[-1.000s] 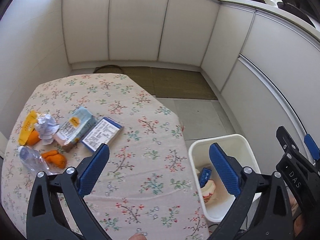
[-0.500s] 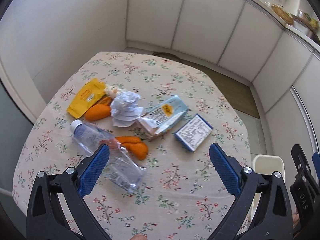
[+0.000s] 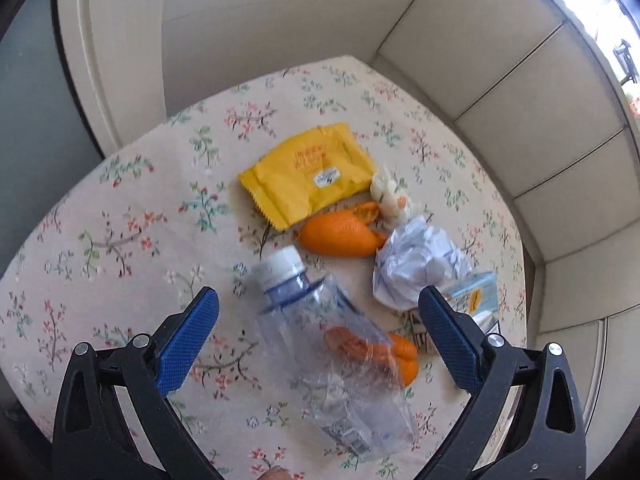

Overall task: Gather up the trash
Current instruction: 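Grasp the crumpled white foil ball with the left tool, then lift the foil ball with the left tool while the right tool grasps the white tissue scrap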

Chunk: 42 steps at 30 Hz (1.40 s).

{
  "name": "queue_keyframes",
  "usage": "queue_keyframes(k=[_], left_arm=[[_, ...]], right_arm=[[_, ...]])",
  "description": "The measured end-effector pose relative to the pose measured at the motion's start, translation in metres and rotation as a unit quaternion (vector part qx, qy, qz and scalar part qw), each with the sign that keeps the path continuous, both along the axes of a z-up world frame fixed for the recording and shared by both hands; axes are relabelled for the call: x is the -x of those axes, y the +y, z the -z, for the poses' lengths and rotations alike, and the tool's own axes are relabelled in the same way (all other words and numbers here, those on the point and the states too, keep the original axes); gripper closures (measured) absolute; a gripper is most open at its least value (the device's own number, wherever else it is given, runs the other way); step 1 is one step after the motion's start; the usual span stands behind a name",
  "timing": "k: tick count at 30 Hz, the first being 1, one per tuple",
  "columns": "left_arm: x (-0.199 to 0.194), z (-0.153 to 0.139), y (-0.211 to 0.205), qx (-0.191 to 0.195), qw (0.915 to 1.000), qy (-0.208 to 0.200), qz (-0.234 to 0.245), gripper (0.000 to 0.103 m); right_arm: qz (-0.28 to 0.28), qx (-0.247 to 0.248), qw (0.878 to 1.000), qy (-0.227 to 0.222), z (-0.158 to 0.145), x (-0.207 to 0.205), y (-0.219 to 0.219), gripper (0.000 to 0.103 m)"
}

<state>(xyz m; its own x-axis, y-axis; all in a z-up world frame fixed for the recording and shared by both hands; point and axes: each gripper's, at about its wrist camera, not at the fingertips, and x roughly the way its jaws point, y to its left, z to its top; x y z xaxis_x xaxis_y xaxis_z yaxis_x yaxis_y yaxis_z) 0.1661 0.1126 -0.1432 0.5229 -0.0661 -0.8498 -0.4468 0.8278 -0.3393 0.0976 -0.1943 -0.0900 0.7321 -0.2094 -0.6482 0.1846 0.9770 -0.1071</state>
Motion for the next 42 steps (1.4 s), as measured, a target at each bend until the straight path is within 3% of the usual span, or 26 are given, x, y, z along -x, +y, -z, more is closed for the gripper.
queue_keyframes(k=[2,4,10,12,13,17,23,28,30,34,37,39,42], left_arm=[[-0.01,-0.011,-0.007,-0.019,0.9994,-0.022,0.021,0.007],[-0.02,-0.017,-0.017,-0.015,0.9976,-0.041,0.053,0.007],[-0.056,-0.01,-0.073,-0.078,0.984,-0.037,0.156,0.012],[-0.065,0.0,-0.084,-0.095,0.9791,-0.021,0.178,0.036],[-0.068,0.006,-0.088,-0.101,0.9764,-0.01,0.191,0.053],[-0.072,0.022,-0.089,-0.129,0.973,0.012,0.191,0.077],[-0.053,-0.003,-0.078,-0.11,0.9759,-0.04,0.184,0.082],[-0.021,-0.075,-0.061,-0.099,0.975,-0.126,0.155,0.082],[-0.002,-0.109,-0.056,-0.12,0.9689,-0.163,0.143,0.082],[0.046,-0.164,-0.043,-0.173,0.9539,-0.217,0.115,0.082],[0.07,-0.18,-0.034,-0.2,0.9461,-0.232,0.106,0.082],[0.077,-0.183,-0.029,-0.219,0.9423,-0.234,0.097,0.082],[0.074,-0.179,-0.019,-0.223,0.9447,-0.222,0.093,0.082]], right_arm=[[0.001,-0.002,1.0,0.005,0.003,-0.003,-0.001,0.007],[0.002,-0.002,1.0,0.009,0.005,-0.005,-0.004,0.007],[0.024,-0.005,1.0,0.02,0.008,-0.01,-0.026,0.007],[0.031,-0.008,0.999,0.024,0.009,-0.011,-0.034,0.007],[0.033,-0.009,0.999,0.025,0.009,-0.012,-0.037,0.007],[0.035,-0.021,0.999,0.032,0.012,-0.013,-0.044,0.007],[0.013,-0.068,0.996,0.057,0.021,-0.023,-0.039,0.007],[-0.055,-0.146,0.984,0.089,0.027,-0.048,-0.018,0.007],[-0.089,-0.169,0.976,0.105,0.029,-0.059,0.0,0.007],[-0.144,-0.238,0.949,0.147,0.034,-0.098,0.046,0.007],[-0.173,-0.283,0.926,0.181,0.04,-0.124,0.088,0.009],[-0.177,-0.292,0.92,0.193,0.045,-0.138,0.113,0.011],[-0.18,-0.293,0.915,0.21,0.057,-0.16,0.151,0.017]])
